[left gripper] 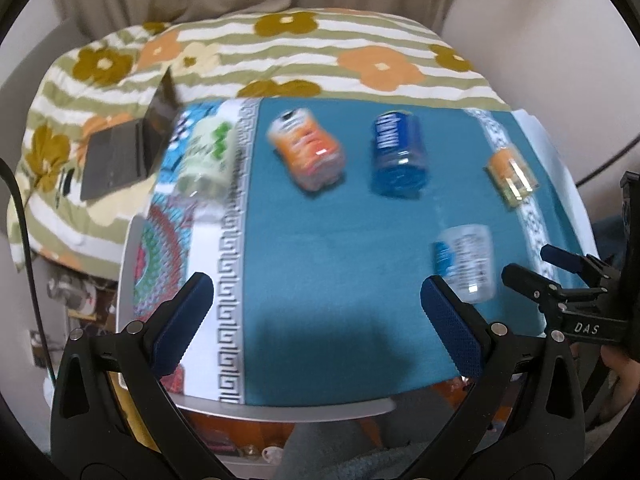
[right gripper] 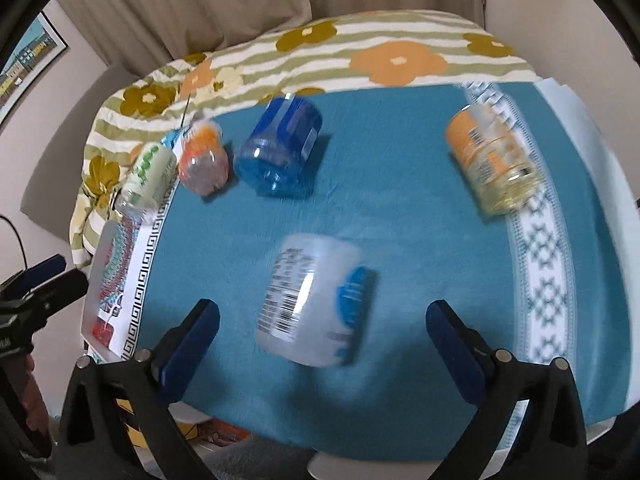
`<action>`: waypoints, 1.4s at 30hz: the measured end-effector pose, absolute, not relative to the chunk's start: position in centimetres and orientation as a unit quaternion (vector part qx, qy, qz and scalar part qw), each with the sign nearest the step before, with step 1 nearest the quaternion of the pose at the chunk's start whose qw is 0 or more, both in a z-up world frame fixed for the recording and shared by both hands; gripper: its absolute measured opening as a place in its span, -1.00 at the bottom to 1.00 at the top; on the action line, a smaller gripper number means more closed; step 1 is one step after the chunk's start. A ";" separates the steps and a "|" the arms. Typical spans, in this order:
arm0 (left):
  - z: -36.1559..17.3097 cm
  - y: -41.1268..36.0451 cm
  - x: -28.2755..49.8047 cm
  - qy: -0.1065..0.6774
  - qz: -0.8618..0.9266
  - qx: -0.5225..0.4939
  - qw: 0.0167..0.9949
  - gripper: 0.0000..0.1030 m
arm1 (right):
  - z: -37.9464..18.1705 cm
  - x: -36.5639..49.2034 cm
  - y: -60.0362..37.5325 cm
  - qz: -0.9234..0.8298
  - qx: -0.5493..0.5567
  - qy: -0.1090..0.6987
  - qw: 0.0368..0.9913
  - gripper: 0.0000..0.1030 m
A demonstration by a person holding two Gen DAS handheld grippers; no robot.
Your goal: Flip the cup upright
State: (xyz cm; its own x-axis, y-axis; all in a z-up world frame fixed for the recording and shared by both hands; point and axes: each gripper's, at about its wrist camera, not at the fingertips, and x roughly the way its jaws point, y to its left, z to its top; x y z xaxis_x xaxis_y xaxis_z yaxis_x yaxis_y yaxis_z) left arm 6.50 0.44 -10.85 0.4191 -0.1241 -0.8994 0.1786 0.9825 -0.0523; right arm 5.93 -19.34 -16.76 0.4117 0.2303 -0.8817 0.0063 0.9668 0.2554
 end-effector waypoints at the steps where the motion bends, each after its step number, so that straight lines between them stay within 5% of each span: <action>1: -10.5 -0.4 6.7 0.533 -0.095 0.031 0.840 1.00 | -16.3 5.8 -20.0 0.069 0.110 0.540 0.832 1.00; 13: -13.0 -13.0 9.5 0.619 -0.128 0.077 0.771 1.00 | -15.0 4.4 -27.5 0.039 0.025 0.566 0.823 1.00; 32: -21.6 -16.8 13.4 0.731 -0.064 0.072 0.675 0.83 | -19.8 5.4 -33.3 0.095 0.069 0.578 0.808 1.00; 37: -22.5 -17.1 14.0 0.745 -0.064 0.064 0.661 0.27 | -20.2 5.8 -34.1 0.094 0.078 0.579 0.806 1.00; 42: -22.8 -16.7 14.8 0.748 -0.068 0.057 0.657 0.26 | -20.3 6.1 -34.5 0.091 0.082 0.578 0.807 1.00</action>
